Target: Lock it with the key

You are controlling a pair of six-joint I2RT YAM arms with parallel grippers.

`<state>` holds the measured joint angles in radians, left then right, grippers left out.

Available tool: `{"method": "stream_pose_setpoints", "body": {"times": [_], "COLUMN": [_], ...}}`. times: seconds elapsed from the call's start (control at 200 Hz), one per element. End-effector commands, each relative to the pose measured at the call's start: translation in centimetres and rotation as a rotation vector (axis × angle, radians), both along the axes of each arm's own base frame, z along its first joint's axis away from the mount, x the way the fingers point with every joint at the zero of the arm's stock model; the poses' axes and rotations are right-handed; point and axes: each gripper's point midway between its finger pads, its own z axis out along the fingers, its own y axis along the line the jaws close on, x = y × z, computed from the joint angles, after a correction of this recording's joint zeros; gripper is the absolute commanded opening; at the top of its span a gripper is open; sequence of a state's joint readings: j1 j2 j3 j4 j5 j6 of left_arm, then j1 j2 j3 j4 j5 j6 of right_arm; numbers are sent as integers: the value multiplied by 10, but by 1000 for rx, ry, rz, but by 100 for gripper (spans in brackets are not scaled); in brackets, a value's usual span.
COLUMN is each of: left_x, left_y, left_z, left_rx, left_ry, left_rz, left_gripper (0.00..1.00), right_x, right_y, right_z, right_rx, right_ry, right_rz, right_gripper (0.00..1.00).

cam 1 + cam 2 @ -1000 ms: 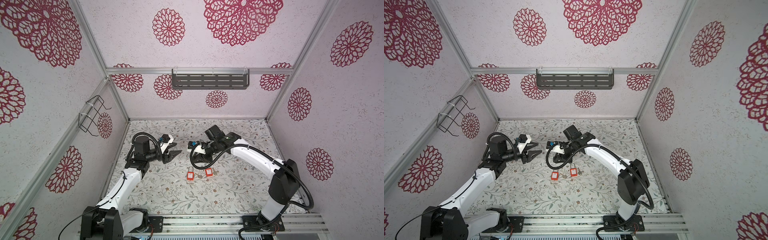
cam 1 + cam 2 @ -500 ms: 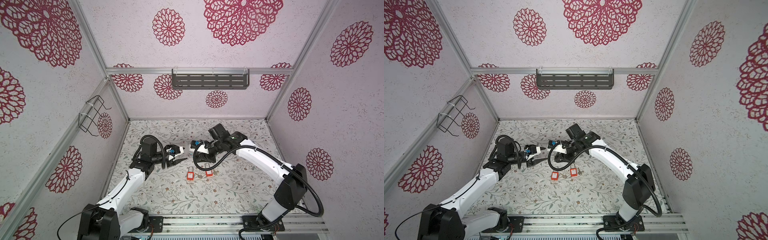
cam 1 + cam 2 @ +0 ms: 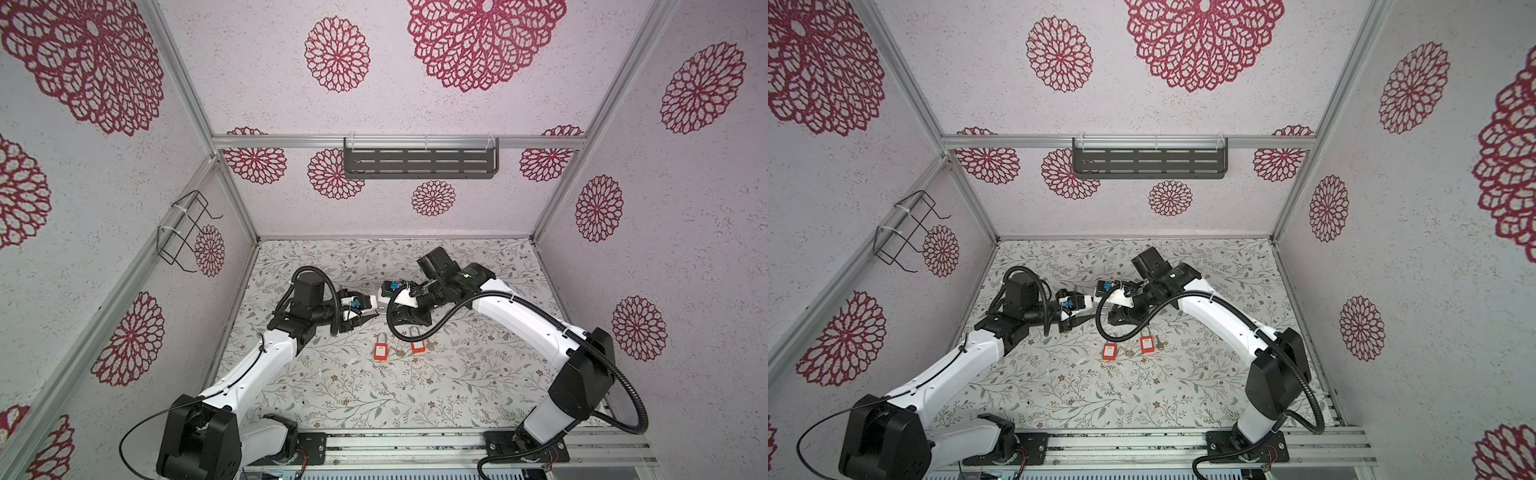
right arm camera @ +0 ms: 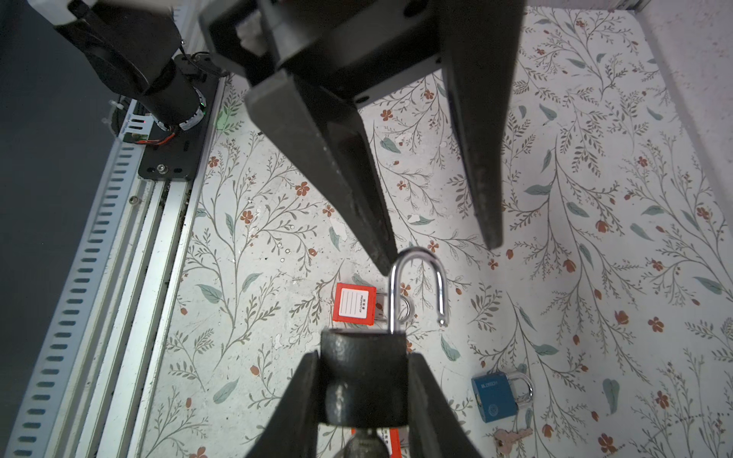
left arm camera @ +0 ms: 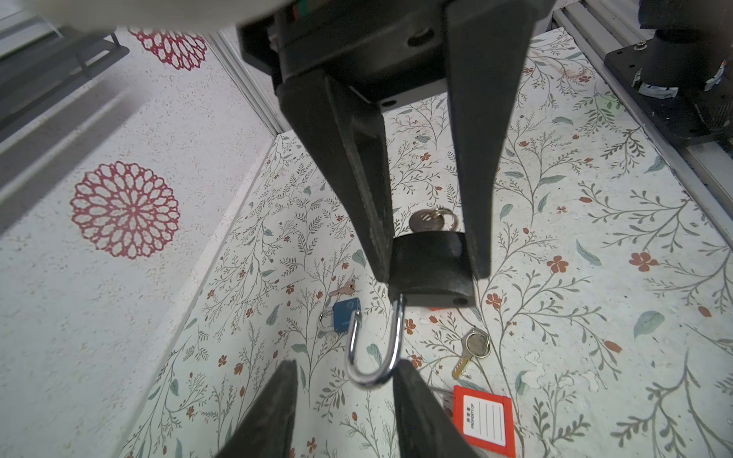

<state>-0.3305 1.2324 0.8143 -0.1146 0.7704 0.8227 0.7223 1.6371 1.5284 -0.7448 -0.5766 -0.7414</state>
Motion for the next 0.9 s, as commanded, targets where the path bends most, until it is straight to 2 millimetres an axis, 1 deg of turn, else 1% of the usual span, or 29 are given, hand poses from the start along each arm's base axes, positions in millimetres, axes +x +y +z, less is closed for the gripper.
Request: {"method": "stream_pose_setpoints", "body": {"times": [0.0, 0.155, 0.3, 0.495, 0.696, 0.896], "left_x": [-3, -6, -9, -13, -16, -18], "left_y": [-6, -10, -11, -14, -15, -18], "left_z": [4, 3, -2, 0, -3, -2], "left_rx": [24, 33, 46, 46, 44, 14], "left_ry": [-18, -17, 6, 18, 60, 144], "left_rz": [-35, -51, -62, -75, -74, -75], "left_gripper": [41, 36, 29, 23, 22, 23], "right_x": [-6, -5, -4, -1, 5, 14], "right_y": [-2, -2, -1, -3, -5, -7], "right_z": [36, 36, 37, 33, 30, 31], "right_rx": [82, 85, 88, 81, 76, 93], "right_ry": [-67, -71, -79, -97, -129, -214], "right_rz": [22, 20, 18, 6, -17, -55], "right_gripper": [11, 11, 11, 11, 11, 11]}}
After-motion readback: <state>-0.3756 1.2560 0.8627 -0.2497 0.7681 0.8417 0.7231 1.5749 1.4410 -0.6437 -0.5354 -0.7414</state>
